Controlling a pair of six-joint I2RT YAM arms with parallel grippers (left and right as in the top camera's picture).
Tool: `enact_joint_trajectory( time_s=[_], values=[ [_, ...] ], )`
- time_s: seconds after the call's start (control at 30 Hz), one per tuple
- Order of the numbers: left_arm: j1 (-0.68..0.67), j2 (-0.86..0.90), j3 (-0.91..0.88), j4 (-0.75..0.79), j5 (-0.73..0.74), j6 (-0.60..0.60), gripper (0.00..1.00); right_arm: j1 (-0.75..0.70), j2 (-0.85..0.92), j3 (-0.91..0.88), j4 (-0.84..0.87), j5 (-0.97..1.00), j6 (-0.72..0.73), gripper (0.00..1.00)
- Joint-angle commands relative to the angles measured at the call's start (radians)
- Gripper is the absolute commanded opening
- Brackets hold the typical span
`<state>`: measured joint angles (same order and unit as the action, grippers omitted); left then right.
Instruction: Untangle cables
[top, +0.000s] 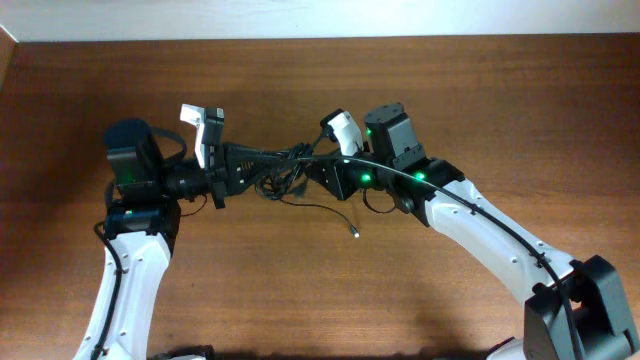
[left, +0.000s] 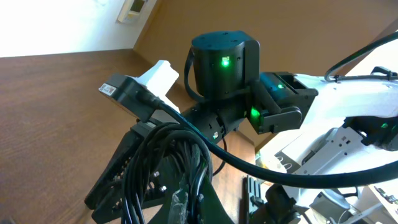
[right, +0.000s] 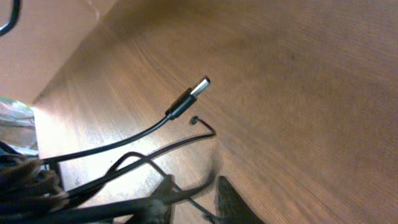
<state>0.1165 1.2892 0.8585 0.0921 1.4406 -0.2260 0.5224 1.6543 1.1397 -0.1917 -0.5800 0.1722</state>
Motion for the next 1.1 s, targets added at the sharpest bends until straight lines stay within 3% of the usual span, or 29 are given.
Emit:
enact_joint_trajectory(
  time_s=[0.0,0.1,0.23,0.27,0.3,0.33,0.37,0.43,0.5,0.67,0.73,1.07],
  values=[
    [0.003,-0.015,0.005,0.002,0.028,-0.009,0.00,-0.023,0.000,0.007,-0.035,0.013,0.021,0.34],
    [0.002,-0.015,0.005,0.005,-0.024,-0.008,0.00,-0.129,-0.115,0.007,-0.111,-0.105,0.032,0.46],
    [0.002,-0.015,0.005,0.005,-0.023,-0.007,0.00,-0.163,-0.319,0.007,-0.168,-0.196,0.050,0.50],
    [0.002,-0.015,0.005,0.005,-0.008,0.050,0.00,-0.163,-0.352,0.007,-0.168,-0.199,0.171,0.50],
    [0.002,-0.015,0.005,0.005,0.006,0.134,0.00,-0.163,-0.369,0.007,-0.168,-0.200,0.332,0.43],
    [0.001,-0.015,0.005,0.004,-0.008,0.168,0.00,-0.163,-0.368,0.007,-0.168,-0.229,0.478,0.29],
    [-0.002,-0.015,0.005,0.005,-0.028,0.169,0.00,-0.162,-0.364,0.007,-0.168,-0.240,0.573,0.24],
    [-0.047,-0.016,0.005,0.005,-0.074,0.172,0.00,-0.119,-0.341,0.007,-0.130,-0.217,0.661,0.24],
    [-0.150,-0.016,0.005,0.005,-0.214,0.172,0.00,-0.041,-0.334,0.007,-0.121,-0.095,0.659,0.32],
    [-0.377,-0.059,0.005,-0.091,-0.652,0.224,0.00,0.048,-0.334,0.007,-0.204,0.172,0.700,0.33],
    [-0.421,-0.114,0.005,-0.150,-0.760,0.250,0.00,0.048,-0.334,0.007,-0.286,0.287,0.729,0.33],
    [-0.424,-0.290,0.005,-0.266,-0.693,0.250,0.00,0.047,-0.327,0.007,-0.371,0.470,0.734,0.34]
  ],
)
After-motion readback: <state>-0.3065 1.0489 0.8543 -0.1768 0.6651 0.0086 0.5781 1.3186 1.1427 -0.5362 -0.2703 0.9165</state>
